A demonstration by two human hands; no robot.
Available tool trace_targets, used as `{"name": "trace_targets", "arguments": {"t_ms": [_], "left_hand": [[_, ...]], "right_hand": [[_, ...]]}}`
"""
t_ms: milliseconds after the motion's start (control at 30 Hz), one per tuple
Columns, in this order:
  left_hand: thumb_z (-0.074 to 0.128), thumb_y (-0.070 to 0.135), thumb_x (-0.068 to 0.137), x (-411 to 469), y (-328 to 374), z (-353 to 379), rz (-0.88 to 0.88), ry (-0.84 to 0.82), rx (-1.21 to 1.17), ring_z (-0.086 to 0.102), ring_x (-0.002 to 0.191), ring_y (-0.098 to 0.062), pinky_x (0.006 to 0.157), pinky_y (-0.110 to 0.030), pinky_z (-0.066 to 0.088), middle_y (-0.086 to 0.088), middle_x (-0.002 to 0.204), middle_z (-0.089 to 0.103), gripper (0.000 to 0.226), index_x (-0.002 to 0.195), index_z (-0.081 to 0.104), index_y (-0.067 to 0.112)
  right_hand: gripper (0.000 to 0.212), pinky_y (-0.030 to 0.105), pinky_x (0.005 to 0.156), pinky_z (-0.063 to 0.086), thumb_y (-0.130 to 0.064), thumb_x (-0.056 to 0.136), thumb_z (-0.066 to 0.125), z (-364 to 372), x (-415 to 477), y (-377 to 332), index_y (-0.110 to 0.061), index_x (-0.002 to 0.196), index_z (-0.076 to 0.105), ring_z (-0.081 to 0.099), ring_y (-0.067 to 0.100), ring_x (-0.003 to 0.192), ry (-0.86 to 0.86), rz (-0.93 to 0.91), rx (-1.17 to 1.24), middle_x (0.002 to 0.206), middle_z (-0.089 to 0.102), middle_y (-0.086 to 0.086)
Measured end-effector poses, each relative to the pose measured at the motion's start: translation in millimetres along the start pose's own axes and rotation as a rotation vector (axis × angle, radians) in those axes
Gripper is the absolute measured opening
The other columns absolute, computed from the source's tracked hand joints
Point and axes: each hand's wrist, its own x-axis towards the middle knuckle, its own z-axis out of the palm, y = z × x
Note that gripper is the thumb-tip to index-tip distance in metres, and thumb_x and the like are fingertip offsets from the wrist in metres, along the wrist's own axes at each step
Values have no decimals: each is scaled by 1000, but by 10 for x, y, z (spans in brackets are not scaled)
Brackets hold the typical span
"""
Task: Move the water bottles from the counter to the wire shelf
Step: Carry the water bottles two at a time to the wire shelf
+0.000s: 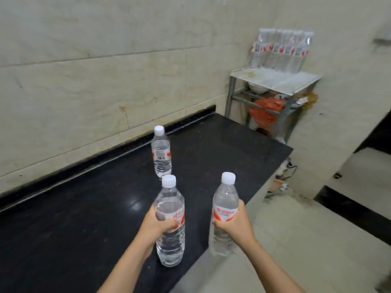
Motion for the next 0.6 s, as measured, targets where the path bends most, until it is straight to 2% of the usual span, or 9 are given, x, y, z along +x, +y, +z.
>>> {"name": "trace_targets", "arguments": {"t_ms": [67, 100, 167, 233, 300, 367, 467, 600], "left_hand": [[69, 4, 46, -2, 17, 577, 29, -104, 14, 63, 76, -15, 65, -19, 53, -4, 90, 67, 61, 104, 54, 17], [70, 4, 46, -2, 25, 867, 38, -146, 11, 64, 77, -15, 65, -19, 53, -4, 91, 67, 63, 105, 54, 18], [73, 4, 44, -3, 71, 1377, 51, -217, -12, 66, 75, -12, 63, -19, 54, -4, 91, 68, 65, 105, 54, 16], [77, 10, 37, -30, 107, 1815, 50, -300, -31, 68, 76, -13, 65, -22, 56, -7, 93, 69, 72, 105, 55, 14], [76, 19, 32, -51, 125, 2161, 40, -351, -19, 67, 83, -21, 71, -29, 54, -10, 96, 69, 76, 105, 55, 14], [75, 21, 30, -65, 171, 2529, 55, -393, -11, 65, 85, -21, 69, -28, 53, -8, 95, 69, 76, 104, 55, 16], [74, 22, 31, -33, 295, 2992, 104, -458, 18, 67, 81, -14, 65, -21, 52, -3, 92, 69, 74, 102, 55, 21], [74, 22, 33, 68, 443, 3464, 156, -522, 8, 65, 85, -16, 74, -29, 51, -3, 95, 69, 70, 101, 56, 23]], "right_hand": [[63, 11, 67, 46, -20, 53, 80, -567, -61, 130, -23, 104, 43, 60, 8, 77, 56, -10, 30, 86, 60, -11], [63, 10, 67, 44, -21, 54, 79, -857, -95, 195, -26, 104, 41, 60, 11, 79, 82, -15, 28, 87, 60, -12], [66, 24, 76, 47, -26, 51, 77, -1376, -152, 319, -32, 105, 39, 61, 17, 88, 137, -24, 9, 92, 61, -10], [65, 30, 81, 48, -22, 54, 80, -1840, -243, 506, -33, 104, 40, 62, 17, 91, 178, -20, 1, 92, 61, -12], [60, 32, 81, 49, -21, 53, 79, -2214, -356, 624, -37, 97, 41, 62, 17, 90, 208, -11, -6, 88, 60, -18], [58, 32, 79, 49, -28, 46, 75, -2600, -454, 708, -40, 92, 41, 62, 15, 88, 233, -5, -8, 85, 60, -21], [70, 30, 80, 49, -38, 38, 71, -3020, -474, 835, -36, 103, 43, 62, 13, 88, 291, 8, 16, 87, 62, -17], [69, 32, 84, 49, -26, 47, 76, -3472, -399, 906, -30, 108, 43, 63, 13, 90, 356, -2, 28, 90, 63, -14]]}}
